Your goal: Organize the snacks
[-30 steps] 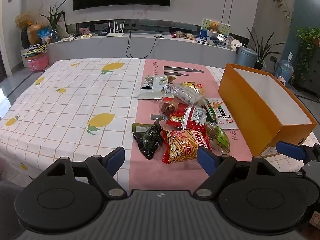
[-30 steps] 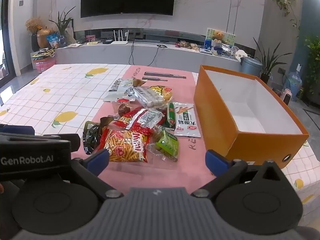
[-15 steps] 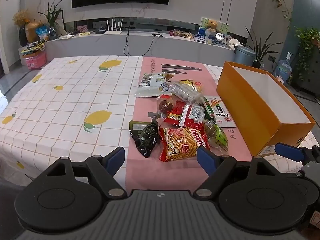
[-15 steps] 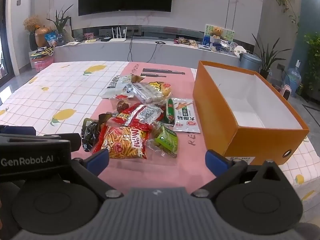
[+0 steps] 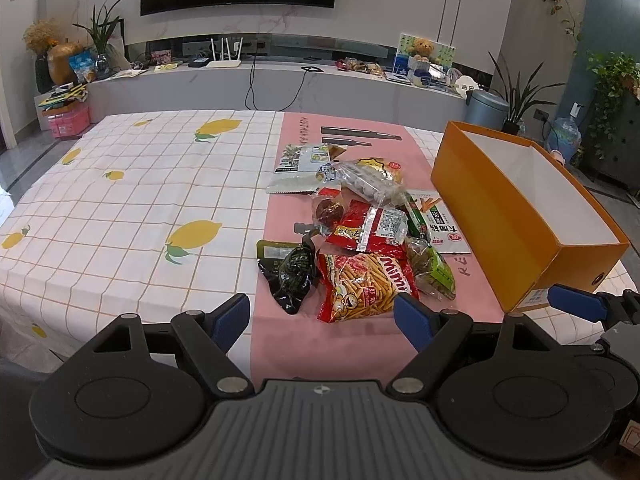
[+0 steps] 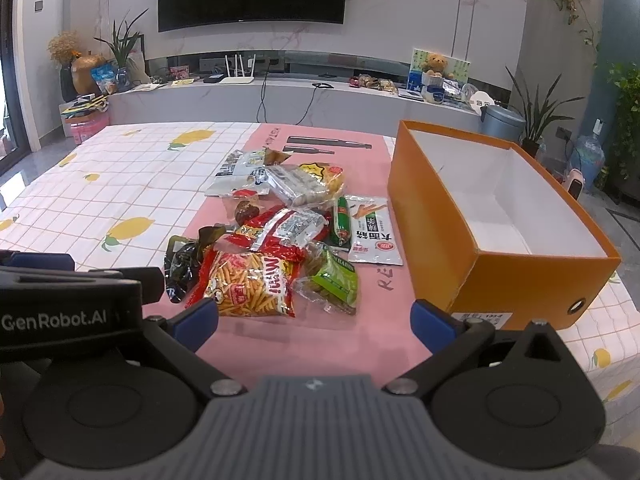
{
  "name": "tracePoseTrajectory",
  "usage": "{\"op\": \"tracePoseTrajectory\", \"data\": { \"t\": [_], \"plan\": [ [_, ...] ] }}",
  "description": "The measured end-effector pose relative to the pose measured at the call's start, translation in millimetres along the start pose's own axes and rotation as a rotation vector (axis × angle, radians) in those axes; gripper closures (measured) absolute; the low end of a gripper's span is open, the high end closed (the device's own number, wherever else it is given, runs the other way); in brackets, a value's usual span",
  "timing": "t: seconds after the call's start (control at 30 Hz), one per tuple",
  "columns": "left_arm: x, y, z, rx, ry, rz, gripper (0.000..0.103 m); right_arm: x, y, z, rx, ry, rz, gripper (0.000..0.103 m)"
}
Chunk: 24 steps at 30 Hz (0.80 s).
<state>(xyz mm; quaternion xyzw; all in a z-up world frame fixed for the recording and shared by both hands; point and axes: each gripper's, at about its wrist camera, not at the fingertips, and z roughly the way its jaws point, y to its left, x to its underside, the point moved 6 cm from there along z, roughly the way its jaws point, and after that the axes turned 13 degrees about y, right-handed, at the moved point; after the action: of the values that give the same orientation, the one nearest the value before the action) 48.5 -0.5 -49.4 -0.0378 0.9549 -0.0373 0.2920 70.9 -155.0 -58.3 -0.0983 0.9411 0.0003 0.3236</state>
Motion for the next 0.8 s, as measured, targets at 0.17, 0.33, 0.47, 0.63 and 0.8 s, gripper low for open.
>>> {"op": "tracePoseTrajectory", "data": {
  "t": [0.17,0.33,0.47,0.63,0.8],
  "plan": [
    [1.0,-0.6,-0.3,-0.008,-0.009,0.003,0.007,0.0,0.1,-0.6,-0.001,0.002,0.003,0.003],
    [0.3,-0.6,-1.5,0.000,-0.016,-0.001,0.007,-0.2,-1.1,-2.0,-0.008,-0.004,0.013,0.003],
    [0.1,-1.4,-3.2,-0.007,-0.030,0.003,0.007,0.0,-1.7,-3.7,-0.010,-0.010,0.016,0.003],
    [-0.2,-1.4,-4.1,-0.004,-0.030,0.000,0.007,0.5,-0.9,-5.7,-0.002,-0.017,0.009,0.003],
    [0.0,-0.8,-2.7,-0.010,-0.024,-0.001,0.007,1.3,0.2,-4.6,0.002,-0.013,0.008,0.003]
  ]
}}
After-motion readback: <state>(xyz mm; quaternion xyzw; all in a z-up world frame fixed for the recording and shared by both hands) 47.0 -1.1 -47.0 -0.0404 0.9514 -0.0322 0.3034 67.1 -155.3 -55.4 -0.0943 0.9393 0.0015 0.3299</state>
